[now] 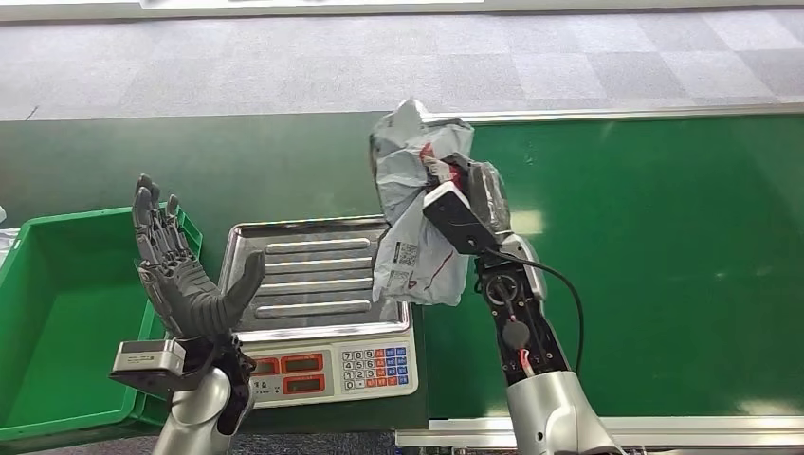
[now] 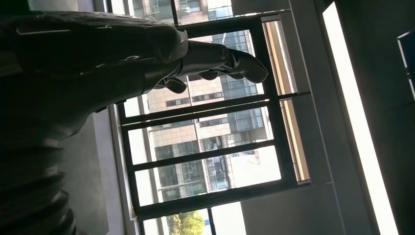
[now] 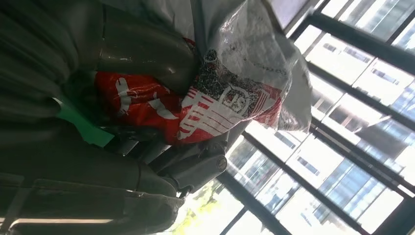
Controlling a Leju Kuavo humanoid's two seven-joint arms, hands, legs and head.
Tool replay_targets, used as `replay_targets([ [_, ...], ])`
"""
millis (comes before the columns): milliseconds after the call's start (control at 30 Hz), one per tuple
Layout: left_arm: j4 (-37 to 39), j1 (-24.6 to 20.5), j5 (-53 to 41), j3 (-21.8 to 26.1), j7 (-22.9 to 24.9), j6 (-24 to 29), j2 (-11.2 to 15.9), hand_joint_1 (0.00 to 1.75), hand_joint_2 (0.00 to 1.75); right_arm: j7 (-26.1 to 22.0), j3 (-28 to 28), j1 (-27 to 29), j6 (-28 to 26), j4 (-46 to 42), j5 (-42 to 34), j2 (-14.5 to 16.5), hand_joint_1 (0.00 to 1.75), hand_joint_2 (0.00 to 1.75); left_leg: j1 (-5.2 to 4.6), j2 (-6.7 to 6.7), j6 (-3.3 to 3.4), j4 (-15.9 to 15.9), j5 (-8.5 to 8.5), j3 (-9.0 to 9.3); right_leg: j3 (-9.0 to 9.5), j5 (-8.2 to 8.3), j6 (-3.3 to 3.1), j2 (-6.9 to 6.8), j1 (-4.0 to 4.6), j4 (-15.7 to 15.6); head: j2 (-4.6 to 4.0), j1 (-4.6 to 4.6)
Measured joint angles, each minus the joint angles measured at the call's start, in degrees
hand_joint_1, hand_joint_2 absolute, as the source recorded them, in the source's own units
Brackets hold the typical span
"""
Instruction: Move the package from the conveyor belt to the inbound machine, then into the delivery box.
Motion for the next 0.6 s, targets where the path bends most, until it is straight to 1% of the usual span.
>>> replay_targets([
  [67, 0.1, -0.6, 0.0, 0.9, 0.0, -0.6, -0.5, 0.0, 1.75, -0.7, 3.2, -1.7, 1.0, 2.5, 0.7, 1.5, 1.75, 1.75, 0.0, 0.0, 0.0, 0.0, -0.01, -0.06, -0.04, -0.01, -0.01, 0.0, 0.0, 0.0, 0.0, 0.01],
  [133, 0.2, -1.2, 0.0, 1.6, 0.0, -0.9, -0.9, 0.0, 1.75, -1.7, 5.9, -2.8, 1.9, 4.3, 0.8, 2.3, 1.75, 1.75, -0.01, 0.0, 0.0, 0.0, -0.01, -0.12, -0.05, -0.02, -0.01, -0.01, -0.01, 0.0, 0.0, 0.02],
  [267, 0.5, -1.5, 0.3, 2.5, 0.0, -1.1, -1.4, 0.0, 1.75, -2.9, 10.5, -3.8, 2.6, 5.9, -0.9, 2.6, 1.75, 1.75, -0.07, -0.07, 0.01, 0.0, -0.02, -0.19, -0.07, -0.01, 0.0, -0.03, -0.06, 0.0, 0.0, 0.03],
  [400, 0.9, -1.4, 0.4, 3.3, 0.0, -1.3, -1.6, 0.0, 1.75, -2.2, 14.5, -4.4, 2.7, 6.6, -2.8, 2.6, 1.75, 1.75, -0.08, -0.12, 0.01, 0.0, -0.02, -0.19, -0.08, -0.01, 0.01, -0.04, -0.08, -0.1, 0.0, 0.02],
  [433, 0.9, -1.4, 0.4, 3.4, 0.0, -1.4, -1.6, 0.0, 1.75, -2.0, 15.3, -4.5, 2.7, 6.7, -3.0, 2.6, 1.39, 1.75, -0.08, -0.13, 0.01, 0.0, -0.02, -0.19, -0.08, 0.0, 0.01, -0.04, -0.08, -0.1, 0.0, 0.02],
  [533, 1.0, -1.3, 0.4, 3.8, 0.0, -1.4, -1.8, 0.0, 1.75, -1.4, 16.7, -4.7, 2.4, 7.1, -3.2, 2.6, 0.08, 1.75, -0.07, -0.14, 0.01, 0.0, -0.02, -0.19, -0.08, 0.0, 0.01, -0.05, -0.07, -0.1, 0.0, 0.02],
  [567, 1.0, -1.2, 0.3, 3.9, 0.0, -1.4, -1.8, 0.0, 1.75, -0.7, 17.0, -4.8, 2.0, 7.3, -3.3, 2.6, 0.0, 1.75, -0.07, -0.13, 0.01, 0.0, -0.02, -0.19, -0.08, -0.01, 0.01, -0.04, -0.07, -0.1, 0.0, 0.02],
  [600, 1.0, -1.1, 0.2, 3.9, 0.0, -1.4, -1.9, 0.0, 1.75, 0.3, 17.3, -5.0, 1.4, 7.6, -3.4, 2.6, 0.0, 1.75, -0.07, -0.13, 0.01, 0.0, -0.02, -0.19, -0.08, -0.01, 0.01, -0.04, -0.07, -0.1, 0.0, 0.02],
])
